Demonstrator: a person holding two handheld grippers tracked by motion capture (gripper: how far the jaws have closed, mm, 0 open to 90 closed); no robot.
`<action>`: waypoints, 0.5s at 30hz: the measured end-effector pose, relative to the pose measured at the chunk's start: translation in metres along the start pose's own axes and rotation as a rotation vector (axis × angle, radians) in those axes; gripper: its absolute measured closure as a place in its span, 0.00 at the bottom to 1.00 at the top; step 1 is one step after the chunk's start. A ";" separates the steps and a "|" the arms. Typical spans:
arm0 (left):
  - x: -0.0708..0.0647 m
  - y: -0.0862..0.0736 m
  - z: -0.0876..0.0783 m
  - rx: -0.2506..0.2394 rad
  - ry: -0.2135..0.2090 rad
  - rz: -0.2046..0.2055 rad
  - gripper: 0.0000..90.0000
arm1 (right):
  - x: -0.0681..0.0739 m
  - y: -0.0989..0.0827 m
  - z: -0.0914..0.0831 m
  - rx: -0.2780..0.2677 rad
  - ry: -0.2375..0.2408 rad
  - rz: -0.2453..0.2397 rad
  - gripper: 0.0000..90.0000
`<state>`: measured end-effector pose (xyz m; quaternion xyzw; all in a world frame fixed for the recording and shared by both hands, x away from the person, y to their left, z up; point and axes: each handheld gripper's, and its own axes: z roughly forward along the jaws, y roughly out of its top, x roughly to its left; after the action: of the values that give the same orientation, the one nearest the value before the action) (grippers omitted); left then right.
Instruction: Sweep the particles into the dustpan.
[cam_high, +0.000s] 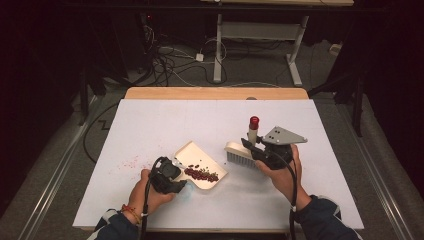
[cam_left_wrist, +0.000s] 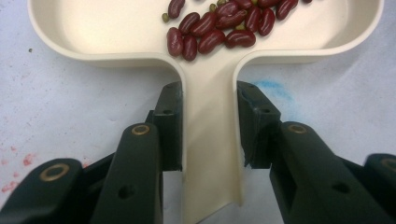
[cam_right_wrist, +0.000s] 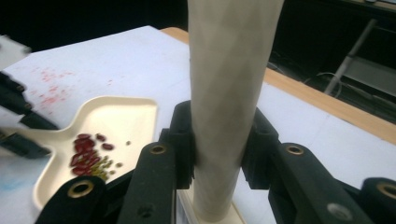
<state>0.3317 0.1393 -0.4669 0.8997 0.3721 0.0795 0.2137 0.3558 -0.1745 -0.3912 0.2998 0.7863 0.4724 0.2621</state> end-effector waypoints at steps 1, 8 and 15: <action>0.000 0.000 0.000 0.000 -0.002 -0.004 0.71 | 0.002 -0.002 0.000 0.000 0.010 -0.003 0.78; 0.000 0.001 0.001 0.001 0.001 0.006 0.71 | 0.021 -0.002 0.005 0.006 0.073 -0.029 0.78; -0.001 0.001 0.001 0.001 0.003 0.007 0.71 | 0.021 0.005 -0.003 -0.026 0.128 0.002 0.78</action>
<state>0.3322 0.1376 -0.4670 0.9010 0.3693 0.0817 0.2125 0.3398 -0.1593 -0.3883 0.2664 0.7949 0.5010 0.2148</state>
